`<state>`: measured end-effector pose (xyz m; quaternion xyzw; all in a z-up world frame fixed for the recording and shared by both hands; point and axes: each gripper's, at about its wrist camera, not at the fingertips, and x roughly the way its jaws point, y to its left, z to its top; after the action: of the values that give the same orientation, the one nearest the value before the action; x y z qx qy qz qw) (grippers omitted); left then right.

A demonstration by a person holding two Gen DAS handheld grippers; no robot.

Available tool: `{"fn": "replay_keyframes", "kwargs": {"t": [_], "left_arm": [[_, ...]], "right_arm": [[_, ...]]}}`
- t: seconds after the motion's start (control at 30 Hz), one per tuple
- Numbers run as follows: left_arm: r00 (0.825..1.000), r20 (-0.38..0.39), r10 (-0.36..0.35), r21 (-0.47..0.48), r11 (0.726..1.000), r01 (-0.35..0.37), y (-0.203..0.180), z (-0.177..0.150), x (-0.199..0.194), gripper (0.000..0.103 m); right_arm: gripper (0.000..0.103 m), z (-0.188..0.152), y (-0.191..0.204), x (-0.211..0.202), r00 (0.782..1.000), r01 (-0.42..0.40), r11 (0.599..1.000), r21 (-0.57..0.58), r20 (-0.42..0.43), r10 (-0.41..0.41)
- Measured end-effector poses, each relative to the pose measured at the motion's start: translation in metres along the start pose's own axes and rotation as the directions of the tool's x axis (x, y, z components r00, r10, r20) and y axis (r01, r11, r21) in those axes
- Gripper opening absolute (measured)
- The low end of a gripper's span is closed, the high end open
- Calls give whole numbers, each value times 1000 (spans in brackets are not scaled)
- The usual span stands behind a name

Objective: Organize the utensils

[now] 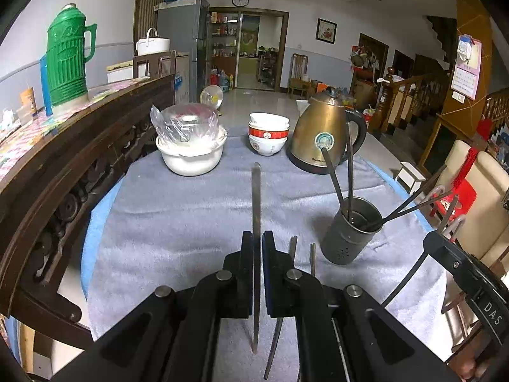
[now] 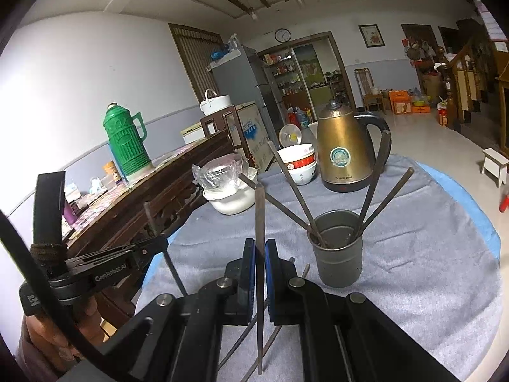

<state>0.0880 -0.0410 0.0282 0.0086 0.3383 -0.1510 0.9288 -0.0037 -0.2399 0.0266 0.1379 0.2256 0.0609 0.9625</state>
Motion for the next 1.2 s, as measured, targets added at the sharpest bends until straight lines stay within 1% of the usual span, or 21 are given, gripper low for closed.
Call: {"fn": "replay_keyframes", "kwargs": {"t": [0.17, 0.3, 0.47, 0.53, 0.63, 0.67, 0.7, 0.77, 0.87, 0.93, 0.97, 1.0, 1.07, 1.13, 1.17, 1.2], "left_arm": [[999, 21, 39, 34, 999, -40, -6, 2, -5, 6], [998, 29, 54, 48, 997, -56, -11, 5, -8, 5], [997, 40, 65, 66, 996, -67, -14, 6, -10, 6], [998, 21, 63, 60, 996, -64, -9, 7, -6, 6], [998, -44, 40, -7, 999, -41, 13, 7, 7, 5], [996, -84, 12, -38, 999, -15, 24, 7, 16, 6], [992, -128, -14, -64, 998, 6, 32, 8, 26, 10], [976, -215, -40, -146, 989, 9, 53, 6, 52, 12], [955, -283, -94, -229, 973, 28, 70, 6, 85, 12], [948, -297, -114, -254, 967, 36, 71, 8, 101, 15], [943, -299, -144, -265, 962, 63, 69, 11, 113, 24], [940, -301, -158, -270, 960, 75, 65, 11, 122, 33], [936, -298, -186, -300, 949, 93, 60, 13, 142, 34], [923, -321, -211, -321, 941, 104, 55, 18, 162, 34], [918, -342, -202, -326, 941, 85, 51, 18, 175, 34], [917, -354, -186, -319, 945, 69, 46, 19, 187, 34]], "right_arm": [[6, 2, -1, -4, 1000, 1, 1000, 2, 17, -1], [6, 5, -1, -10, 999, 9, 1000, -7, 44, -9], [6, 8, -4, -13, 999, 8, 1000, -4, 49, -7], [6, 7, -6, -12, 999, 12, 1000, -4, 37, -12], [6, 6, -11, -10, 1000, 15, 1000, 3, 21, -15], [6, 5, -12, -11, 1000, 16, 1000, 7, 21, -16], [6, 5, -13, -11, 1000, 17, 1000, 12, 20, -17], [6, 6, -16, -11, 1000, 14, 1000, 27, 18, -15], [6, 5, -17, -12, 999, 28, 999, 20, 21, -28], [6, 3, -21, -13, 999, 30, 999, 30, 17, -30], [6, 3, -22, -12, 999, 30, 999, 35, 14, -30], [6, 2, -23, -12, 999, 33, 999, 37, 12, -34], [6, 0, -27, -12, 999, 38, 998, 44, 6, -39], [6, -2, -32, -13, 999, 39, 998, 58, 0, -40], [6, -2, -34, -13, 999, 38, 997, 65, -2, -38], [6, -2, -37, -14, 999, 36, 997, 73, -4, -36]]}}
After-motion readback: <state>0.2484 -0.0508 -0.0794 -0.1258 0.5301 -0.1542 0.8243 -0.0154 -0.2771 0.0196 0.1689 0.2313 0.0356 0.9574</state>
